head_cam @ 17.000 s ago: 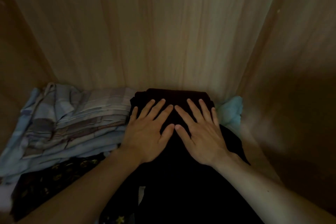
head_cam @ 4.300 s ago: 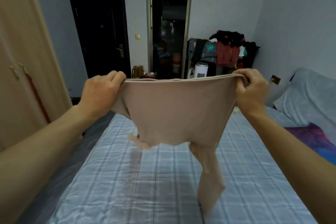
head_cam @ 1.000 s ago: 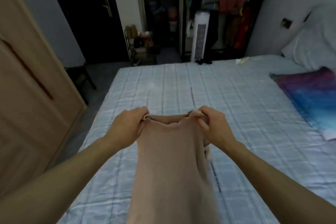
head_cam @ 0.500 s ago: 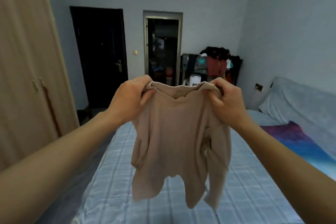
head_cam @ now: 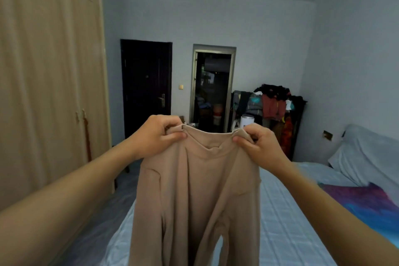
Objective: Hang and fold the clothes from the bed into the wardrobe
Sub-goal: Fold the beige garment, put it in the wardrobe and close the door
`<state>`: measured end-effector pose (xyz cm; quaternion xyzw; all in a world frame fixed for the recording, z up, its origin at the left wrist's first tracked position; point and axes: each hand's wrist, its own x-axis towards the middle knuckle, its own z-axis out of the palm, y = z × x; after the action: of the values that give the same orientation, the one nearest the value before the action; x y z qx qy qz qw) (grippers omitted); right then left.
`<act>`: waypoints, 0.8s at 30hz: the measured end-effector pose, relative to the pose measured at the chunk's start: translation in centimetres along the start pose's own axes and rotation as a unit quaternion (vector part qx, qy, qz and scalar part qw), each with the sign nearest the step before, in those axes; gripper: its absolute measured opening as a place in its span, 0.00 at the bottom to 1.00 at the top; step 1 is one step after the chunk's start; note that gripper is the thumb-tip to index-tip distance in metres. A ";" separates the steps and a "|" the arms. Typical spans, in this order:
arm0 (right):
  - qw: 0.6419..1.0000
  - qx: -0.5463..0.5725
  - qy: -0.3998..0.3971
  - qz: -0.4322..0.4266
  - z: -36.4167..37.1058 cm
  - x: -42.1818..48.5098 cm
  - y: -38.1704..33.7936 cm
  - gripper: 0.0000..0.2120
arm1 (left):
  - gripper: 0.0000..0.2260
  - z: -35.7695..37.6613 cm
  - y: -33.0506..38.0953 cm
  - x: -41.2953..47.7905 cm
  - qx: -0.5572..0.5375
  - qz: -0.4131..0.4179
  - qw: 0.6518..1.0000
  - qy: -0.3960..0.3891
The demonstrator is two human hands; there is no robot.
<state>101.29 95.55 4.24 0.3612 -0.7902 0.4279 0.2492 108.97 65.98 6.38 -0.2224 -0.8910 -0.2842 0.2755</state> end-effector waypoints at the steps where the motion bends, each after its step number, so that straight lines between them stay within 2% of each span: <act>1: 1.000 0.012 -0.010 0.007 -0.2 0.1 0.2 0.09 | 0.09 0.1 0.5 0.2 -0.019 -0.010 1.000 -0.006; 3: 0.999 0.023 -0.029 0.026 0.1 0.3 0.8 0.17 | 0.11 0.7 1.1 0.5 -0.046 -0.030 0.998 -0.013; 5: 0.997 0.020 -0.026 0.064 0.7 0.6 1.6 0.21 | 0.14 2.0 1.3 1.0 -0.034 -0.071 0.997 0.007; 7: 0.993 0.012 -0.006 0.119 1.5 1.1 2.4 0.19 | 0.13 3.4 0.9 1.7 0.032 -0.143 0.987 0.059; 9: 0.985 -0.014 0.021 0.173 2.6 1.6 2.8 0.15 | 0.13 4.6 0.7 2.4 0.111 -0.229 0.963 0.092; 11: 0.978 -0.022 0.055 0.199 3.8 1.6 2.7 0.16 | 0.12 5.9 1.1 2.6 0.135 -0.276 0.945 0.111; 18: 0.973 0.043 0.119 0.192 6.2 -0.6 0.6 0.21 | 0.15 9.2 4.4 1.7 0.076 -0.262 0.952 0.139; 24: 0.979 0.101 0.096 0.149 6.3 -0.8 -1.1 0.15 | 0.13 10.3 6.6 2.2 -0.012 -0.249 0.955 0.158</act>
<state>102.14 90.07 1.01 0.2199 -0.7603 0.5702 0.2200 107.19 77.91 3.23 0.0510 -0.8600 -0.3858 0.3301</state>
